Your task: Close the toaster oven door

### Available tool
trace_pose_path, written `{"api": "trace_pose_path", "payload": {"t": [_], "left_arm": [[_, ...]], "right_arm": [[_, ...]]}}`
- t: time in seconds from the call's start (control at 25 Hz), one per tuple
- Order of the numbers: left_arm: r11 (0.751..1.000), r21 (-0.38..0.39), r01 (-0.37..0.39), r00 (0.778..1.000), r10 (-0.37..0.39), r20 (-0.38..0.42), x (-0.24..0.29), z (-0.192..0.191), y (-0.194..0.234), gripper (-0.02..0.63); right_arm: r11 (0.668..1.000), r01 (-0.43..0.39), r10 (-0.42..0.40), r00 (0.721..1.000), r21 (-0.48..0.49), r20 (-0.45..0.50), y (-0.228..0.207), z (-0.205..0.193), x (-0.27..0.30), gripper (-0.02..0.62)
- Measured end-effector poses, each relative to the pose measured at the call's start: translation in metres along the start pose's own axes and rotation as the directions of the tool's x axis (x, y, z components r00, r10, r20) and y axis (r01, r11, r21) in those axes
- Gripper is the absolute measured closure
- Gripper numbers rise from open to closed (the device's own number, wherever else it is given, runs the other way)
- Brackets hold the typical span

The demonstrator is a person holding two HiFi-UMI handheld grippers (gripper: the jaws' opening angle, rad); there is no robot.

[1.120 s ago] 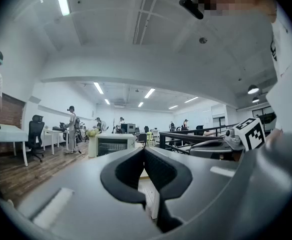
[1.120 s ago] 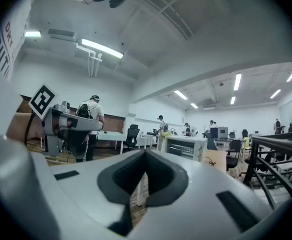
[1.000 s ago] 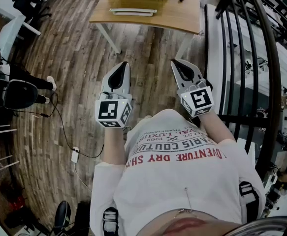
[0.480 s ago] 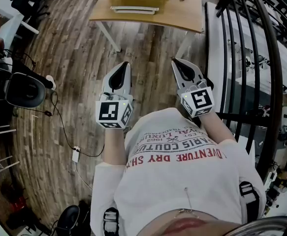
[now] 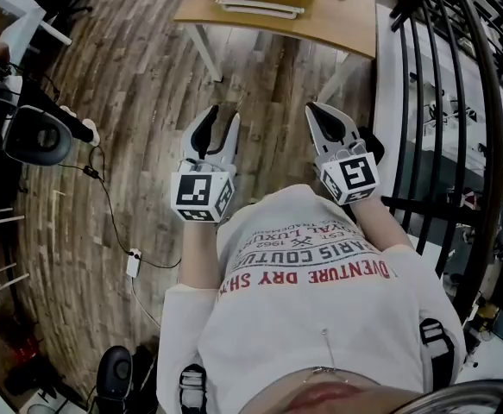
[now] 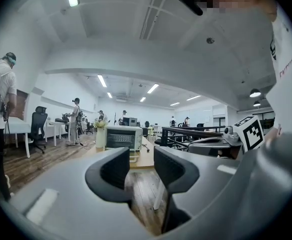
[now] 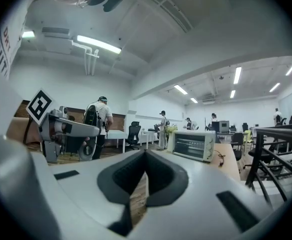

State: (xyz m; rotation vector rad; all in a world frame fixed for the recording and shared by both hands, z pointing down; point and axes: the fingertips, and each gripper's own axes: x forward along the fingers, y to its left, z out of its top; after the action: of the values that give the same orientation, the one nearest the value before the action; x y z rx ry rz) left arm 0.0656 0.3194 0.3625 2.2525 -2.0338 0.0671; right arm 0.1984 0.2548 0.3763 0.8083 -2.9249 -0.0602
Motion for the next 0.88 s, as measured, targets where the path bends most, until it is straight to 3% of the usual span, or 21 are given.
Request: {"api": "trace_pose_path", "payload": {"t": [0.24, 0.52, 0.88], "left_arm": [[0.998, -0.052, -0.042, 0.999, 0.042, -0.016, 0.004, -0.015, 0.039, 0.469], [0.995, -0.046, -0.093, 0.995, 0.091, -0.043, 0.030, -0.020, 0.070, 0.469], [0.983, -0.041, -0.178, 0.983, 0.175, -0.051, 0.126, -0.006, 0.126, 0.469]], "right_arm": [[1.000, -0.025, 0.025, 0.999, -0.001, -0.031, 0.004, -0.012, 0.033, 0.591], [0.998, -0.067, 0.068, 0.996, 0.023, -0.054, -0.014, -0.027, 0.081, 0.591], [0.992, -0.126, 0.128, 0.991, 0.028, -0.045, -0.087, -0.024, 0.182, 0.591]]}}
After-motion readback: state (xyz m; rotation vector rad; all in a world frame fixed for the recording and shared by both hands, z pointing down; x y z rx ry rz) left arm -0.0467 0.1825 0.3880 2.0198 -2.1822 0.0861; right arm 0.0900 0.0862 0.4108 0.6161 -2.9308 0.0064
